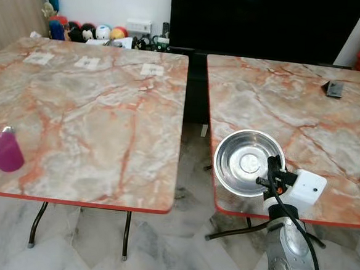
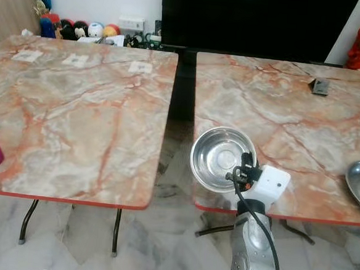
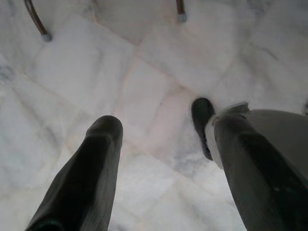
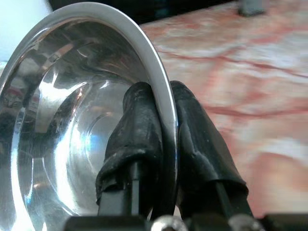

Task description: Setting the table

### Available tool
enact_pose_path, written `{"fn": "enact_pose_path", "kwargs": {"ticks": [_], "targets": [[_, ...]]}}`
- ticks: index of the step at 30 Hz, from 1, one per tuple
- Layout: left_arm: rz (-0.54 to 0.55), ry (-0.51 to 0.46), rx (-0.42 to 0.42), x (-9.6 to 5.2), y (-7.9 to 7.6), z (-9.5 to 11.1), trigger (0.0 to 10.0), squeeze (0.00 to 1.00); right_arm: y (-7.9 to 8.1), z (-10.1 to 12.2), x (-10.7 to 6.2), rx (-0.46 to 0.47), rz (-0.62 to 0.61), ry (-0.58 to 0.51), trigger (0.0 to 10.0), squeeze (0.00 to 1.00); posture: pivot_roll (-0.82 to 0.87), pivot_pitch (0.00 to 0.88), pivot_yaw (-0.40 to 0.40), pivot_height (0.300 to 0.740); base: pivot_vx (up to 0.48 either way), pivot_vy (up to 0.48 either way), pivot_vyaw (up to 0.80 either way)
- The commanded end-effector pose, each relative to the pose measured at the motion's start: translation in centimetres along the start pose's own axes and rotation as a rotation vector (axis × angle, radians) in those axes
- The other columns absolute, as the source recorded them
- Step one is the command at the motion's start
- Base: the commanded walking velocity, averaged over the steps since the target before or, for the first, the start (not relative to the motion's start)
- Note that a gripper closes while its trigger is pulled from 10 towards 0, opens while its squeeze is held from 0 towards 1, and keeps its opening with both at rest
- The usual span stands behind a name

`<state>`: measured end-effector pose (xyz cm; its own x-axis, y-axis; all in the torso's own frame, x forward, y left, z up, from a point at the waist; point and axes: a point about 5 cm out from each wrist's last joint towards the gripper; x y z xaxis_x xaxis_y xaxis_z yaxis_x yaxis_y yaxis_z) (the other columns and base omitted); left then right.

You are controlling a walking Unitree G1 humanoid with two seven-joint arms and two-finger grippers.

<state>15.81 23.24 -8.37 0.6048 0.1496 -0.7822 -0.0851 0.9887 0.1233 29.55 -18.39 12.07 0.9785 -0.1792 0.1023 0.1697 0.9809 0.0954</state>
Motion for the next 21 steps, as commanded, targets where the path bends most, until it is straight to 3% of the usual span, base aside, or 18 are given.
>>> {"fn": "enact_pose_path", "kwargs": {"ticks": [1,5,11,21], "targets": [[0.003,0.027,0.008,-0.19,0.18,-0.74,10.0,0.0,0.2,0.73,0.35,0.016,-0.006,-0.033,10.0,0.0,-0.02,0.102,-0.028,0.74,0.0,-0.281,0.0],[0.003,0.029,0.006,-0.18,0.12,-0.77,10.0,0.0,0.4,0.84,0.56,0.021,-0.005,-0.032,10.0,0.0,-0.02,0.102,-0.029,0.74,0.0,-0.282,0.0],[0.004,0.032,0.005,-0.19,0.12,-0.83,10.0,0.0,0.41,0.79,0.58,0.02,-0.013,-0.031,10.0,0.0,-0.01,0.101,-0.031,0.74,0.0,-0.281,-0.7],[0.001,0.032,0.006,-0.2,0.07,-0.84,10.0,0.0,0.43,0.92,0.72,0.024,-0.026,-0.043,10.0,0.0,-0.02,0.1,-0.029,0.74,0.0,-0.281,0.0]]}}
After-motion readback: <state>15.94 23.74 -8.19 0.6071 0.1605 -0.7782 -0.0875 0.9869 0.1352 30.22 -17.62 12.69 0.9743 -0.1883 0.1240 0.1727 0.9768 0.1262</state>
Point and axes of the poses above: a point about 5 cm out from each wrist's last joint towards the gripper, its own x axis pointing out of the wrist towards the gripper, its own z axis along the axis of the wrist's last joint, y = z × x, and after that the axes turned 10 degrees about -x, right-handed
